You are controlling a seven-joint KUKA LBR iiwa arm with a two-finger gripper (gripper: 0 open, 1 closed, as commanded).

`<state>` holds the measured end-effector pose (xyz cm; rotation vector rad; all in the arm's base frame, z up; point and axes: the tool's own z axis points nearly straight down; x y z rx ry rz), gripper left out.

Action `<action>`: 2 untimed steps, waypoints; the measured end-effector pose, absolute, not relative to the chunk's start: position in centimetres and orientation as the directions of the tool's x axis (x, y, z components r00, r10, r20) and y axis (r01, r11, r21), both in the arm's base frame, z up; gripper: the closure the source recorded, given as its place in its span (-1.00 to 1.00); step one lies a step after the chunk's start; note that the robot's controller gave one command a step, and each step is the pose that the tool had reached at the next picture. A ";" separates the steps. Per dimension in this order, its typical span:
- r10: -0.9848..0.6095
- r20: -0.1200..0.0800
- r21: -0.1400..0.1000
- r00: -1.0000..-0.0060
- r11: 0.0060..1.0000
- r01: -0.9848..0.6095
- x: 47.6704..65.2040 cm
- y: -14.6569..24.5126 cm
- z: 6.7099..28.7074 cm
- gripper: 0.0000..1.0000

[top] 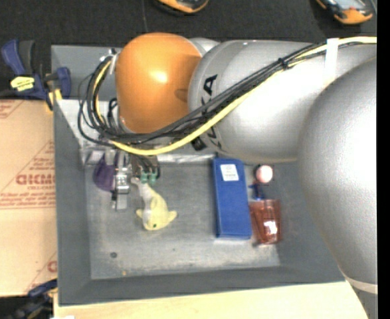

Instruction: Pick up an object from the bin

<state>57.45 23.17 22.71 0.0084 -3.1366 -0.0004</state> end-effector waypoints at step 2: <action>0.154 -0.006 0.005 -0.988 0.988 0.154 52.7 21.4 19.4 -1.00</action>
Offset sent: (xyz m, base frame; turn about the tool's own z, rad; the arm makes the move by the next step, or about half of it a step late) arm -0.0827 -0.0266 -0.0606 0.2585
